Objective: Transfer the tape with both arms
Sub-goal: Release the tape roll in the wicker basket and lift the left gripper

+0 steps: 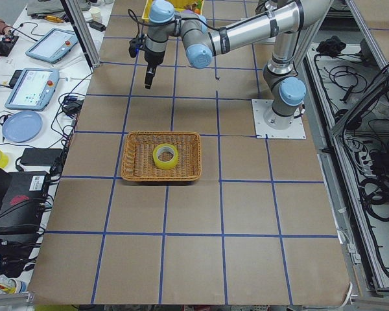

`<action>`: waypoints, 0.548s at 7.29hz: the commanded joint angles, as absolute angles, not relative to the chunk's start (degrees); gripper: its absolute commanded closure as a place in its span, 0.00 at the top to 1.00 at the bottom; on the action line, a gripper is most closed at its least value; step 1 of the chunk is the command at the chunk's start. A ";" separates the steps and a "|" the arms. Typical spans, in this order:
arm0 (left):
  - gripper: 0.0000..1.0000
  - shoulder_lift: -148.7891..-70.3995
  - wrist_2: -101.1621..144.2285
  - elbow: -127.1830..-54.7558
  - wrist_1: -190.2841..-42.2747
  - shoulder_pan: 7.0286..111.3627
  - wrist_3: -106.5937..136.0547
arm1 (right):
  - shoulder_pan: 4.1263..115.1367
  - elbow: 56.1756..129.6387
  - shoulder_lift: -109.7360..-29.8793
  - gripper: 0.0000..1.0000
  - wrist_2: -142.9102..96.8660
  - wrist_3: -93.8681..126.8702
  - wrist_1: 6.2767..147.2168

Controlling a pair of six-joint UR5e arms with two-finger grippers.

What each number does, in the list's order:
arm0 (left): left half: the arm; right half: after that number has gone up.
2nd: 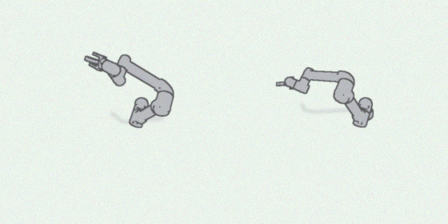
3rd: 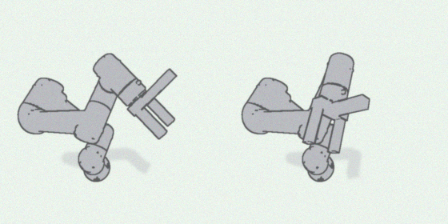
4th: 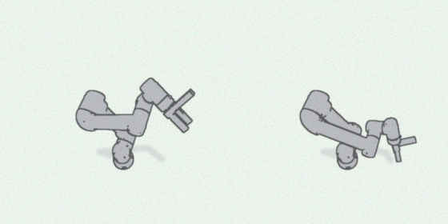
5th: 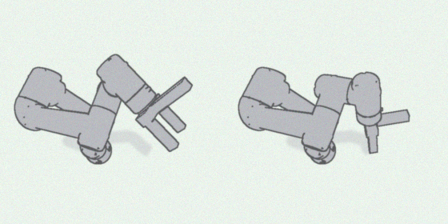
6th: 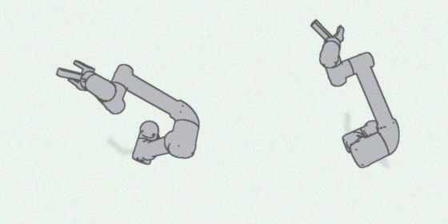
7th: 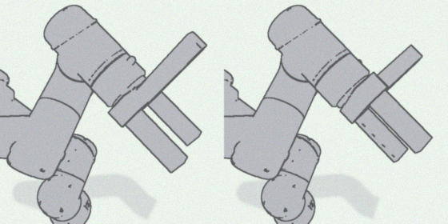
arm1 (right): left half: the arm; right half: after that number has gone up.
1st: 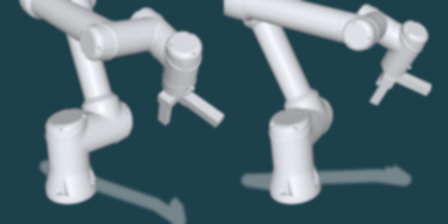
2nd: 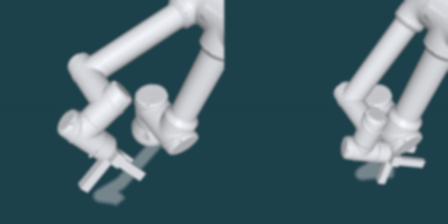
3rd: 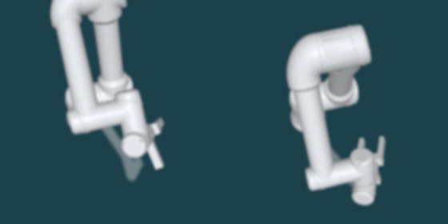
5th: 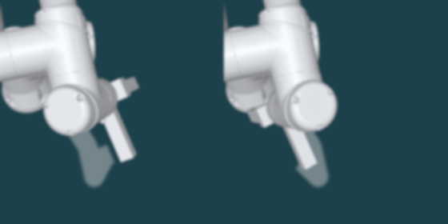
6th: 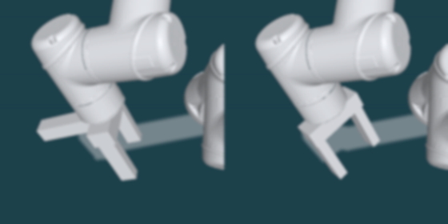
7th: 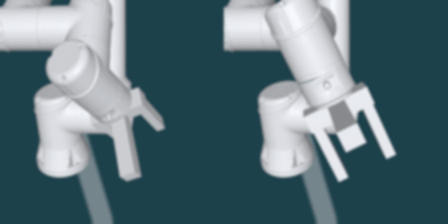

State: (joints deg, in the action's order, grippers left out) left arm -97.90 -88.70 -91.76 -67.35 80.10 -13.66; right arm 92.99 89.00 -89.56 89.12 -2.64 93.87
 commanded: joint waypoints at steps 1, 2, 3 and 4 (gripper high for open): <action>1.00 -96.07 -88.77 -86.68 -82.38 86.46 -6.01 | 92.99 89.03 -89.56 1.00 89.12 -2.64 93.87; 1.00 -95.54 -88.86 -86.57 -85.31 88.57 -4.85 | 92.99 89.03 -89.56 1.00 89.12 -2.64 93.78; 1.00 -95.45 -91.55 -86.66 -87.08 90.51 -4.75 | 92.99 89.03 -89.56 1.00 89.03 -2.72 93.87; 1.00 -95.54 -92.71 -87.01 -87.19 92.09 -4.57 | 92.99 89.03 -89.56 1.00 89.12 -2.64 93.78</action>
State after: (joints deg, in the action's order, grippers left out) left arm -95.59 -90.97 -86.84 -85.86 89.91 -5.04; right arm 92.99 89.03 -89.56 89.08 -2.67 93.83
